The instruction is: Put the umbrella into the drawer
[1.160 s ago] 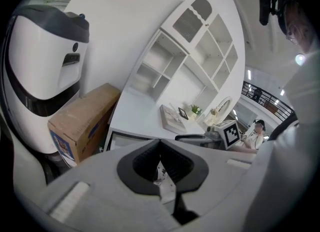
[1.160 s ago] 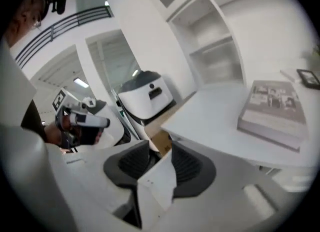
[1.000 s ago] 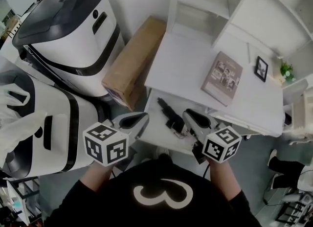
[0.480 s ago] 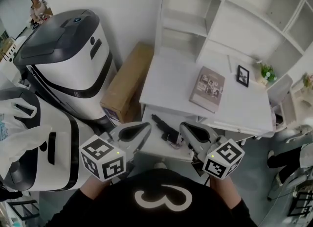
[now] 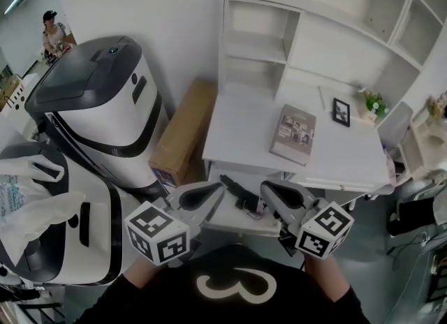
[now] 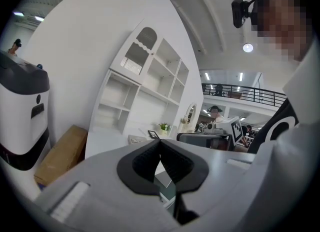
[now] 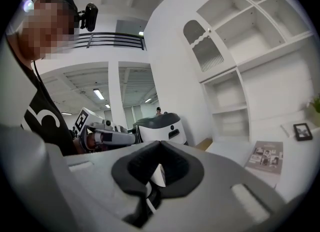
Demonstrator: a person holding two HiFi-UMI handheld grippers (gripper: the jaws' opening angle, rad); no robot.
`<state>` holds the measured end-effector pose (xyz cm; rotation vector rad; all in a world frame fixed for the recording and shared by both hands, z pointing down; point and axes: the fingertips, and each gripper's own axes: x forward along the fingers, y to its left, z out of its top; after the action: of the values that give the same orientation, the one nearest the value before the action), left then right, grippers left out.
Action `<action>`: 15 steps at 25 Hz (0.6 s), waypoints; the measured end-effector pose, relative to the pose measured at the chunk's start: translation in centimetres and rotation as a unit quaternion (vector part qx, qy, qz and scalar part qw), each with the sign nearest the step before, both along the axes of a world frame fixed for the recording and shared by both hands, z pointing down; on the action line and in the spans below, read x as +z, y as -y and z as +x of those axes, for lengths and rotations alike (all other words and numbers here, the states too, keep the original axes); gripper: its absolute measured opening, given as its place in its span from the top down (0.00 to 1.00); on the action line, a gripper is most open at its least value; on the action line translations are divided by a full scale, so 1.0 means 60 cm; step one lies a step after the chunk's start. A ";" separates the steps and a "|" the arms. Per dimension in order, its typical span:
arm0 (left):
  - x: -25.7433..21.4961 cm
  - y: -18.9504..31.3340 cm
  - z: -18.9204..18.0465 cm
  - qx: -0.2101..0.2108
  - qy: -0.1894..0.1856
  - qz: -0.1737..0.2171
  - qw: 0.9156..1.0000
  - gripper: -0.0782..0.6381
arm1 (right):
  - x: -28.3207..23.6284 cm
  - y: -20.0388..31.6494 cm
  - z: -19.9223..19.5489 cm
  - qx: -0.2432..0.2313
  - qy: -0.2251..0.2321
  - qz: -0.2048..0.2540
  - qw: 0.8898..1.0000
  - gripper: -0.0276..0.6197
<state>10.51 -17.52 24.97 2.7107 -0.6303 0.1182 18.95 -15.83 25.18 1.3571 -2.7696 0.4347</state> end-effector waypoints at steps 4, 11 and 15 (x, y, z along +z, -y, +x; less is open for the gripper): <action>-0.005 -0.001 -0.008 -0.005 -0.012 -0.008 1.000 0.88 | -0.001 -0.009 -0.004 0.003 -0.008 0.005 1.000 0.95; -0.019 -0.019 -0.003 0.009 -0.008 0.007 1.000 0.88 | -0.006 -0.027 -0.008 0.008 -0.016 0.010 1.000 0.95; -0.018 -0.027 -0.002 0.013 -0.003 0.012 1.000 0.88 | -0.009 -0.034 -0.012 0.009 -0.017 0.015 1.000 0.95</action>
<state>10.37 -15.90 23.90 2.7415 -0.5986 0.1104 18.21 -13.82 24.61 1.3833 -2.7506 0.3686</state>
